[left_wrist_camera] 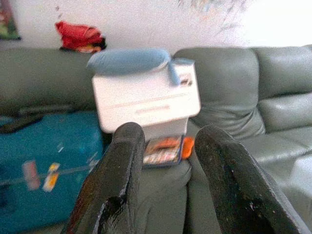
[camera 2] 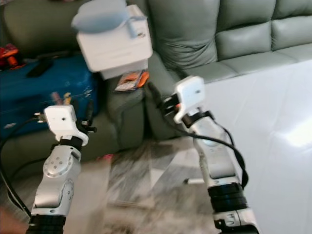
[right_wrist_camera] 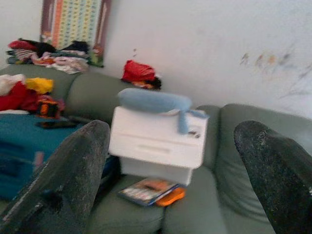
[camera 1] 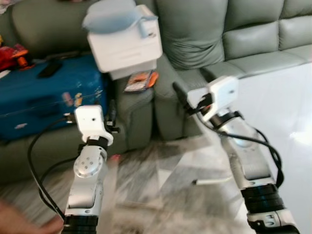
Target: Picking trash to rubbish bin
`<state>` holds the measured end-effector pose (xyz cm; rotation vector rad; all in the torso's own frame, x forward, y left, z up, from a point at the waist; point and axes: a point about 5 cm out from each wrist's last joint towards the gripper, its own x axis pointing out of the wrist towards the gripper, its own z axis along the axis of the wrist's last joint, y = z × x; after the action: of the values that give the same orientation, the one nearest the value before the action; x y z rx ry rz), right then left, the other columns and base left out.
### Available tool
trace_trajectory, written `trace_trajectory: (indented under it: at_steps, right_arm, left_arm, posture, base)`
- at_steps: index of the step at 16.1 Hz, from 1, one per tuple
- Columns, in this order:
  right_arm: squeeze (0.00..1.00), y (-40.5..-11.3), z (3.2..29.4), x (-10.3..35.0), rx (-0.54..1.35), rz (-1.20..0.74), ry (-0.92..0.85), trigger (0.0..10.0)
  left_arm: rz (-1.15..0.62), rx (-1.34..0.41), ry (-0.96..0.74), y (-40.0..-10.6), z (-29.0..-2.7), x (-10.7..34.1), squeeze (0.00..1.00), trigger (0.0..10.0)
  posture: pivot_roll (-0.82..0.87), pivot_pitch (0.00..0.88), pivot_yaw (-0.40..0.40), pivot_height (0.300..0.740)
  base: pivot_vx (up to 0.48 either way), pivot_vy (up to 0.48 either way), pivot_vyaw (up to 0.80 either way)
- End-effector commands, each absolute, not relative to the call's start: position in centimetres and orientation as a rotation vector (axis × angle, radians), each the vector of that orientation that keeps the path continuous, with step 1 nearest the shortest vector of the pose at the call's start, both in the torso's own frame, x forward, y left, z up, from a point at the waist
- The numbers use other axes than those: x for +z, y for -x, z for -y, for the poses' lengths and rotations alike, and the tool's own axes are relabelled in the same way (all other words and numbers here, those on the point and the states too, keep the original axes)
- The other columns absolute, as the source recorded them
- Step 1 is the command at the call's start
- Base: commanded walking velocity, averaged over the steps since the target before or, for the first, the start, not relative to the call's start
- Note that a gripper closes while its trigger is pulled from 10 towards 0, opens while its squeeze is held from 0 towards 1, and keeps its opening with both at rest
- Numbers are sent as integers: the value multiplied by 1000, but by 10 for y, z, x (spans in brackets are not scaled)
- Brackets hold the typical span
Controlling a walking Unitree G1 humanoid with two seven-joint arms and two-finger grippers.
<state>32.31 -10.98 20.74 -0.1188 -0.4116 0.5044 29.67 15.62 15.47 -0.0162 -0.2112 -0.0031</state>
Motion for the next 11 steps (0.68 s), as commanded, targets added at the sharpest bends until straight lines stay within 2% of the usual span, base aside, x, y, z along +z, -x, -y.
trace_trajectory:
  at_steps: [1, 3, 6, 11]
  right_arm:
    - [0, -321, 99, 216, 545, 448, 109, 10000]
    - [0, -321, 99, 215, 546, 446, 108, 10000]
    - [0, -321, 99, 215, 548, 445, 107, 10000]
    - [0, -321, 98, 215, 546, 446, 106, 10000]
  left_arm:
    - [208, 36, -3, -297, -166, 155, 0, 10000]
    - [174, 104, -21, -298, -169, 150, 0, 10000]
    - [172, 87, 20, -299, -168, 150, 0, 10000]
    - [167, 75, 24, -301, -168, 151, 0, 10000]
  posture:
    - [-34, 52, 22, 740]
    - [-34, 51, 20, 740]
    - [-33, 50, 20, 740]
    - [-33, 55, 23, 740]
  base:
    - [0, 0, 0]
    - [0, 0, 0]
    - [0, 0, 0]
    - [0, 372, 0]
